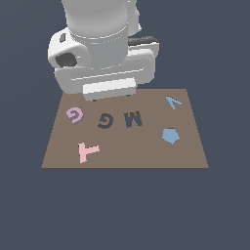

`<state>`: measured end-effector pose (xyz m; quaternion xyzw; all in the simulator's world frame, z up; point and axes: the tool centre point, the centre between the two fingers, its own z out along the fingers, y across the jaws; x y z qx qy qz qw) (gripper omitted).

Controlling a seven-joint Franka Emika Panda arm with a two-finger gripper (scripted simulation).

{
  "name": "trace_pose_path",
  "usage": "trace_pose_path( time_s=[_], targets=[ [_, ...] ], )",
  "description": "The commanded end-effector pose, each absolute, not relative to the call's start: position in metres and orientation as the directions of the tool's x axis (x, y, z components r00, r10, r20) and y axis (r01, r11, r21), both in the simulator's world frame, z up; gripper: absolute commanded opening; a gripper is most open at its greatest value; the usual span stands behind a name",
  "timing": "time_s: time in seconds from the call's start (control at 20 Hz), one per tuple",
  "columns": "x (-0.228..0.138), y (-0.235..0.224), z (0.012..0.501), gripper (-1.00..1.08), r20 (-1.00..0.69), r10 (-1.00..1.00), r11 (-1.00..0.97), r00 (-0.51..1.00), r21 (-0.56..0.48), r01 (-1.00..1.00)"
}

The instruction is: Insert a designated object into the corresponding slot on a board.

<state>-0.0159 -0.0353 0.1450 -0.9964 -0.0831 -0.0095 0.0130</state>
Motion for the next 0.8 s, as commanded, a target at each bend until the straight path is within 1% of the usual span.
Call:
trace_pose_path(
  time_s=[0.0, 0.35, 0.75],
  targets=[
    [-0.020, -0.048, 0.135, 1.00, 0.019, 0.211, -0.977, 0.977, -0.022, 0.212],
    [-0.028, -0.093, 0.102, 1.00, 0.013, 0.362, -0.932, 0.932, -0.013, 0.362],
    [-0.029, -0.135, 0.072, 1.00, 0.006, 0.492, -0.870, 0.870, -0.006, 0.492]
  ],
)
